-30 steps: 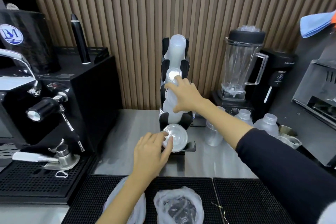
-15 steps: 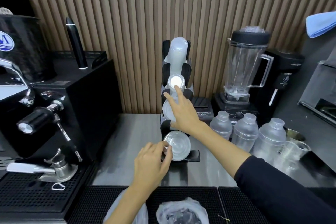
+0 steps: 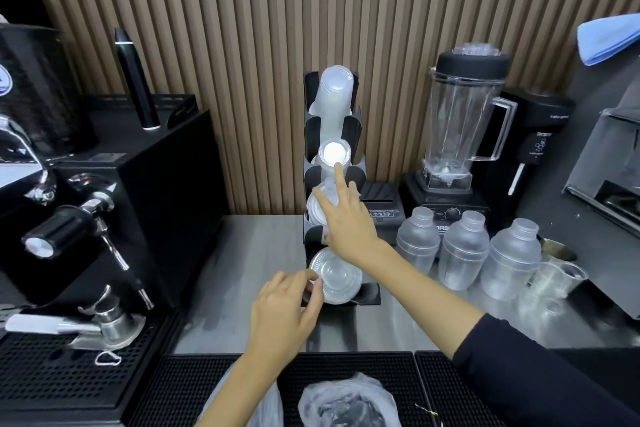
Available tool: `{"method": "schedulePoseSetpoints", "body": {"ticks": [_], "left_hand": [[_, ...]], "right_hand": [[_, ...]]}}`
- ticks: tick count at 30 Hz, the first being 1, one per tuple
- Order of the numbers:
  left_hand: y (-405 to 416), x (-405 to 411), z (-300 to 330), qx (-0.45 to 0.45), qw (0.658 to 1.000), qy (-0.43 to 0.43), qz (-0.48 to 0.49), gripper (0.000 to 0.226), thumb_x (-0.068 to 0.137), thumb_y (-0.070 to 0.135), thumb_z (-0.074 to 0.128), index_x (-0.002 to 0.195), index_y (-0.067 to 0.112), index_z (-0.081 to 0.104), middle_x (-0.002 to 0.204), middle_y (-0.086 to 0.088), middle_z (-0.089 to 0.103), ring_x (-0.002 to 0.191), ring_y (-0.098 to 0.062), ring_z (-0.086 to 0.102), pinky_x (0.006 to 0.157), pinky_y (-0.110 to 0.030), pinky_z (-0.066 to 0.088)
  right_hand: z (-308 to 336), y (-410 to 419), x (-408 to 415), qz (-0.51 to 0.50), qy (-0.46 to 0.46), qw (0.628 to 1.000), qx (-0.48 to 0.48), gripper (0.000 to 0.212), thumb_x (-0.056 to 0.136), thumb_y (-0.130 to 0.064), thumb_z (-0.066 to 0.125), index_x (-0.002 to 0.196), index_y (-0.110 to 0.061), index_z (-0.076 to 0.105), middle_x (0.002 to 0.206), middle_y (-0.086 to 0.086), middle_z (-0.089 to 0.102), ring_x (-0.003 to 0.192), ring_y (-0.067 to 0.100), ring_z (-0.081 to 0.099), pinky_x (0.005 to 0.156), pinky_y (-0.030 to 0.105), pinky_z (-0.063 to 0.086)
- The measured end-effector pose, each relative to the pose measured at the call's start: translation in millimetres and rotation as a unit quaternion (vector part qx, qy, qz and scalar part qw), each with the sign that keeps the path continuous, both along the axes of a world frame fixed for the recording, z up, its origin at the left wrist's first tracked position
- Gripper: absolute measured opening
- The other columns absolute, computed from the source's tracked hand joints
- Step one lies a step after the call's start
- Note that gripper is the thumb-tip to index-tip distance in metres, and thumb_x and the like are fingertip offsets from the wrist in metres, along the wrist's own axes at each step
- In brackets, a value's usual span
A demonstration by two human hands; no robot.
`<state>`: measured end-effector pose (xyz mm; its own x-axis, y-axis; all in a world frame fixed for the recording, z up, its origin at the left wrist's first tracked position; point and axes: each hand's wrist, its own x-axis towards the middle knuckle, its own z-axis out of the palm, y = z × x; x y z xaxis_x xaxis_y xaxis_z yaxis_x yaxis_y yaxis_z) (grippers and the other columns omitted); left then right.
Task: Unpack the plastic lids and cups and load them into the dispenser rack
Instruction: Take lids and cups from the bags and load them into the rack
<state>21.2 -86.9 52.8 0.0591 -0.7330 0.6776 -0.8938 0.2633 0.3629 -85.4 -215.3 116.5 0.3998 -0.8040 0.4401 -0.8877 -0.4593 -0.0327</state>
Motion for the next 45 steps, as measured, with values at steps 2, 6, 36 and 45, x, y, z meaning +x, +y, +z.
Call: {"method": "schedulePoseSetpoints", "body": {"ticks": [2, 6, 36, 45], "left_hand": [[1, 2, 1, 0.005, 1.000, 0.011, -0.002, 0.029, 0.087, 0.039, 0.044, 0.080, 0.022, 0.067, 0.065, 0.016, 0.062, 0.065, -0.007, 0.056, 0.055, -0.018, 0.041], [3, 1, 3, 0.020, 1.000, 0.022, -0.004, 0.029, 0.087, 0.039, 0.044, 0.081, 0.023, 0.067, 0.064, 0.017, 0.061, 0.067, -0.003, 0.052, 0.056, -0.005, 0.028], [0, 2, -3, 0.050, 0.998, 0.023, -0.027, 0.028, 0.085, 0.036, 0.044, 0.086, 0.021, 0.068, 0.072, 0.016, 0.063, 0.080, -0.001, 0.049, 0.056, -0.003, 0.029], [0, -6, -6, 0.077, 0.995, 0.040, -0.045, 0.029, 0.086, 0.039, 0.041, 0.089, 0.024, 0.066, 0.079, 0.016, 0.066, 0.080, -0.005, 0.061, 0.058, -0.028, 0.053]], "right_hand": [[2, 4, -2, -0.005, 0.004, 1.000, 0.019, 0.082, 0.075, -0.003, 0.066, 0.141, -0.021, 0.021, 0.153, 0.021, -0.015, 0.136, 0.043, 0.014, 0.100, 0.046, 0.041], [13, 7, -4, -0.012, 0.041, 0.997, 0.057, 0.076, 0.083, -0.016, 0.064, 0.143, -0.025, 0.018, 0.153, 0.018, 0.000, 0.132, 0.040, 0.021, 0.095, 0.044, 0.041], [34, -7, -2, -0.068, 0.106, 0.991, 0.045, 0.092, 0.054, -0.054, 0.079, 0.126, -0.015, 0.038, 0.121, 0.013, 0.041, 0.101, 0.032, 0.049, 0.081, 0.037, 0.039], [27, 2, -5, -0.094, 0.085, 0.990, 0.060, 0.099, 0.057, -0.057, 0.078, 0.123, 0.002, 0.033, 0.115, 0.016, 0.046, 0.098, 0.030, 0.055, 0.080, 0.034, 0.044]]}}
